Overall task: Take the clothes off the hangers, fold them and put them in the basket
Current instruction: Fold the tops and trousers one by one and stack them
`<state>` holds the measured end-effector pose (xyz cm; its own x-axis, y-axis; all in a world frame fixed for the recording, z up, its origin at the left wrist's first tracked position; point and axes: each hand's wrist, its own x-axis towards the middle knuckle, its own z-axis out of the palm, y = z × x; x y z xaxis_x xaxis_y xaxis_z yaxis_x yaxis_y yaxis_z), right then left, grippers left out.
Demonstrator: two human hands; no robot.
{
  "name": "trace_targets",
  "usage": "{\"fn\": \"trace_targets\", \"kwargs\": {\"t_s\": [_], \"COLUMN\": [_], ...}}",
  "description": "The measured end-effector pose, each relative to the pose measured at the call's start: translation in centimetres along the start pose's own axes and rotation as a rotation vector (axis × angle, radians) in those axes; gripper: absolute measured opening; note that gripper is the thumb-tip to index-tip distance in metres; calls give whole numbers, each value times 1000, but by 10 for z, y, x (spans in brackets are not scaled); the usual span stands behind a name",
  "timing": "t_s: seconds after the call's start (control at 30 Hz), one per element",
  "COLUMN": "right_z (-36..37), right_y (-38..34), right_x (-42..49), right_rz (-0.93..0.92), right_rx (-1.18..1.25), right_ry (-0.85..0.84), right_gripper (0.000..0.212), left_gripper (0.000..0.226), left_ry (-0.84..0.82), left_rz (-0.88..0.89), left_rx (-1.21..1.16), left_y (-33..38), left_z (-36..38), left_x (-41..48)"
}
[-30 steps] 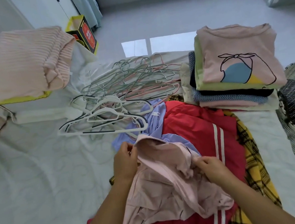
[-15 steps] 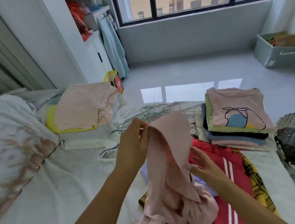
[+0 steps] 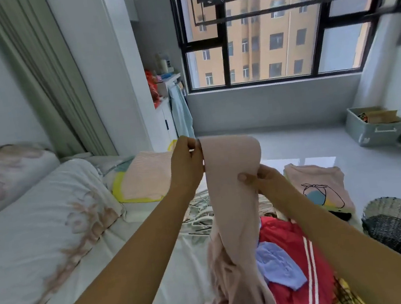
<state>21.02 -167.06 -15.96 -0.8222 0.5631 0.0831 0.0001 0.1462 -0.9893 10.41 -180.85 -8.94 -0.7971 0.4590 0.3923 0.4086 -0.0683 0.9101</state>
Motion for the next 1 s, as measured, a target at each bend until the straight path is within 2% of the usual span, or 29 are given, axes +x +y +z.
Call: {"fn": "trace_targets", "kwargs": {"t_s": [0.03, 0.13, 0.23, 0.3, 0.37, 0.43, 0.5, 0.57, 0.6, 0.67, 0.73, 0.77, 0.87, 0.93, 1.0], "right_z": [5, 15, 37, 62, 88, 111, 127, 137, 140, 141, 137, 133, 119, 111, 106], "right_y": [-15, -65, -109, -132, -154, -173, -190, -205, -211, -221, -229, -231, -232, -226, -217], "right_x": [1, 13, 33, 46, 56, 66, 72, 76, 78, 79, 77, 77, 74, 71, 67], "right_rz": [-26, -78, -129, -150, -158, -166, -184, -212, -224, -247, -257, -255, -244, -223, -191], "right_rx": [64, 200, 130, 61, 11, 18, 61, 93, 100, 83, 79, 95, 101, 92, 87], "right_ry": [13, 49, 3, -24, -19, 0, 14, 29, 43, 76, 123, 150, 218, 260, 276], "right_gripper": [13, 14, 16, 17, 16, 17, 15, 14, 15, 20, 26, 28, 26, 19, 15], "left_gripper": [25, 13, 25, 24, 18, 20, 35, 55, 53, 34, 14, 11, 21, 23, 21], "left_ry": [-10, -116, -223, -286, -349, -458, -589, -677, -714, -759, -742, -721, -570, -405, -330], "left_rz": [-18, -121, -234, -322, -405, -428, -380, -286, -256, -261, -199, -180, -238, -218, -174], "left_rx": [-48, -292, -493, -581, -520, -317, -76, 15, 5, -43, 9, 2, -59, -47, -30], "left_y": [5, 5, -20, -46, -79, -116, -149, -168, -170, -165, -155, -153, -145, -138, -128], "left_z": [-10, -46, -86, -108, -128, -143, -152, -156, -157, -154, -156, -160, -184, -207, -227], "left_x": [1, 11, 21, 22, 16, 10, 8, 13, 17, 27, 39, 46, 68, 80, 89]}}
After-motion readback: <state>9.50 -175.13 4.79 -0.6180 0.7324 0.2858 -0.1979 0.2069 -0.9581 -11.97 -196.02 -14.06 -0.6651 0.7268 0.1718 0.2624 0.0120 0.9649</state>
